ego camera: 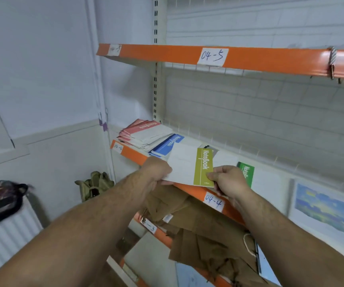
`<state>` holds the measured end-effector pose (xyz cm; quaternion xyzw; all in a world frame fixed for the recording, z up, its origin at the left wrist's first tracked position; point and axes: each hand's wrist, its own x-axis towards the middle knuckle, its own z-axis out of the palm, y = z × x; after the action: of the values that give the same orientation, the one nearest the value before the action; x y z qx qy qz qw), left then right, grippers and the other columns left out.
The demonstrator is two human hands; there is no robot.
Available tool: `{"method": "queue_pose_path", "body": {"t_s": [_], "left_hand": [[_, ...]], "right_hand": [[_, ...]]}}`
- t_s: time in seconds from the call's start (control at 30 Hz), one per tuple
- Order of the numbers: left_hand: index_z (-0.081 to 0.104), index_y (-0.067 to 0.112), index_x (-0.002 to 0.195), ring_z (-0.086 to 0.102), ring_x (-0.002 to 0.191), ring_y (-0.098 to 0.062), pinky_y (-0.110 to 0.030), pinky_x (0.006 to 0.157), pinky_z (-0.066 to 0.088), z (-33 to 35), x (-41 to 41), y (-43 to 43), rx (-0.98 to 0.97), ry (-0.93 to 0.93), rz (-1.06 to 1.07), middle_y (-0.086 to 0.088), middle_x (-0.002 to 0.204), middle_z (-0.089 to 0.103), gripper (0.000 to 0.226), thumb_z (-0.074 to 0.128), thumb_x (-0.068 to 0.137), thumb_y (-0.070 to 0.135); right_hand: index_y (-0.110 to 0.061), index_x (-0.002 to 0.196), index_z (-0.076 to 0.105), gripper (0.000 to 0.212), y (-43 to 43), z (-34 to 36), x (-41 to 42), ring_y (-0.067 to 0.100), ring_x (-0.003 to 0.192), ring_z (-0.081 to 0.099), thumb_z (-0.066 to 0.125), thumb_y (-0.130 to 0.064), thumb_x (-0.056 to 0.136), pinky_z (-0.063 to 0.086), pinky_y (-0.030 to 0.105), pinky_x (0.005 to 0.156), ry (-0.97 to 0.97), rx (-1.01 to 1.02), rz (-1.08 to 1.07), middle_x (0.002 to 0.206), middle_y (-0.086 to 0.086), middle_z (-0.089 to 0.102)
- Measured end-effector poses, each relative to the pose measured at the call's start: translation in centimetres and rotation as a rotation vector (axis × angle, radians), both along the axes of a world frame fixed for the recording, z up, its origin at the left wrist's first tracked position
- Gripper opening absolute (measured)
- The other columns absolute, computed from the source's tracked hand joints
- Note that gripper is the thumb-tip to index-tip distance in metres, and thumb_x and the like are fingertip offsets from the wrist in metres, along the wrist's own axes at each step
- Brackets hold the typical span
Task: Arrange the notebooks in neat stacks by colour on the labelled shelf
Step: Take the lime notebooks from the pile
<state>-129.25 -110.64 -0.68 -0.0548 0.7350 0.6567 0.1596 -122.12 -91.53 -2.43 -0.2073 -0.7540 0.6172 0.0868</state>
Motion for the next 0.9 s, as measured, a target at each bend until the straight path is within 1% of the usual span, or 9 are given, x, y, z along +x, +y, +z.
{"method": "queue_pose_path", "body": {"t_s": [0.07, 0.13, 0.2, 0.27, 0.43, 0.57, 0.67, 0.8, 0.9], "left_hand": [[0.054, -0.001, 0.107, 0.065, 0.08, -0.03, -0.042, 0.065, 0.062, 0.2, -1.3, -0.2, -0.007, -0.019, -0.04, -0.019, 0.108, 0.06, 0.016, 0.057, 0.093, -0.008], [0.056, 0.0, 0.1, 0.063, 0.089, -0.031, -0.033, 0.049, 0.059, 0.4, -2.0, 0.0, -0.009, -0.015, -0.073, -0.02, 0.115, 0.059, 0.011, 0.058, 0.093, -0.008], [0.056, 0.0, 0.101, 0.061, 0.089, -0.029, -0.029, 0.044, 0.057, 0.6, -2.2, 0.6, -0.002, -0.021, -0.102, -0.018, 0.115, 0.057, 0.012, 0.058, 0.093, -0.008], [0.054, 0.0, 0.105, 0.06, 0.093, -0.03, -0.027, 0.043, 0.056, 0.5, -2.2, 1.5, 0.0, -0.022, -0.139, -0.017, 0.115, 0.057, 0.015, 0.058, 0.092, -0.008], [0.06, 0.003, 0.1, 0.066, 0.097, -0.029, -0.028, 0.049, 0.058, 0.1, -1.9, 4.8, -0.044, -0.001, -0.232, -0.017, 0.116, 0.064, 0.013, 0.061, 0.09, -0.006], [0.057, 0.001, 0.118, 0.066, 0.091, -0.029, -0.029, 0.047, 0.057, 0.0, -0.2, 9.0, -0.005, -0.011, -0.303, -0.017, 0.112, 0.063, 0.03, 0.061, 0.09, -0.006], [0.061, 0.0, 0.107, 0.066, 0.081, -0.025, -0.03, 0.047, 0.058, -0.2, 2.0, 12.1, 0.014, -0.01, -0.392, -0.018, 0.111, 0.066, 0.019, 0.058, 0.091, -0.01], [0.062, 0.002, 0.095, 0.067, 0.087, -0.027, -0.032, 0.052, 0.06, -0.4, 4.7, 15.9, 0.004, -0.009, -0.448, -0.017, 0.109, 0.067, 0.014, 0.058, 0.09, -0.01], [0.061, 0.003, 0.094, 0.067, 0.091, -0.028, -0.037, 0.061, 0.062, -0.3, 5.9, 17.7, -0.006, -0.003, -0.458, -0.017, 0.108, 0.066, 0.014, 0.06, 0.09, -0.01]], "right_hand": [[0.009, 0.1, 0.066, 0.017, -0.5, 0.1, -0.6, 0.019, 0.045, 0.046, 0.068, -0.005, 0.09, 0.038, 0.027, 0.042, 0.002, -0.009, -0.025, 0.064, 0.017, 0.061], [0.007, 0.101, 0.066, 0.017, -0.6, 0.2, -0.8, 0.018, 0.045, 0.049, 0.068, -0.005, 0.09, 0.039, 0.027, 0.043, 0.007, -0.01, -0.066, 0.067, 0.016, 0.064], [0.006, 0.101, 0.067, 0.016, -0.3, 0.4, -0.7, 0.016, 0.045, 0.052, 0.069, -0.005, 0.09, 0.04, 0.025, 0.042, 0.004, -0.006, -0.11, 0.071, 0.014, 0.067], [0.004, 0.1, 0.066, 0.014, 0.3, 0.5, -0.3, 0.014, 0.044, 0.054, 0.068, -0.005, 0.09, 0.04, 0.023, 0.039, -0.001, -0.005, -0.146, 0.076, 0.015, 0.068], [0.0, 0.096, 0.065, 0.007, 2.8, 0.2, 2.0, 0.016, 0.049, 0.054, 0.067, -0.003, 0.091, 0.041, 0.023, 0.041, 0.003, -0.013, -0.241, 0.081, 0.015, 0.068], [-0.004, 0.092, 0.06, 0.009, 5.7, 0.1, 5.4, 0.015, 0.041, 0.046, 0.069, -0.002, 0.089, 0.036, 0.023, 0.04, 0.004, 0.005, -0.314, 0.069, 0.013, 0.059], [-0.003, 0.091, 0.06, 0.01, 8.2, 0.1, 8.6, 0.016, 0.042, 0.045, 0.069, -0.002, 0.089, 0.036, 0.023, 0.041, 0.0, 0.026, -0.361, 0.07, 0.014, 0.055], [-0.004, 0.089, 0.061, 0.009, 11.4, 0.4, 12.1, 0.016, 0.044, 0.045, 0.069, -0.002, 0.089, 0.036, 0.024, 0.043, -0.008, 0.046, -0.416, 0.071, 0.014, 0.056], [-0.004, 0.089, 0.063, 0.007, 13.1, 0.3, 13.5, 0.017, 0.047, 0.047, 0.07, -0.004, 0.088, 0.038, 0.025, 0.045, -0.014, 0.055, -0.432, 0.068, 0.011, 0.058]]}}
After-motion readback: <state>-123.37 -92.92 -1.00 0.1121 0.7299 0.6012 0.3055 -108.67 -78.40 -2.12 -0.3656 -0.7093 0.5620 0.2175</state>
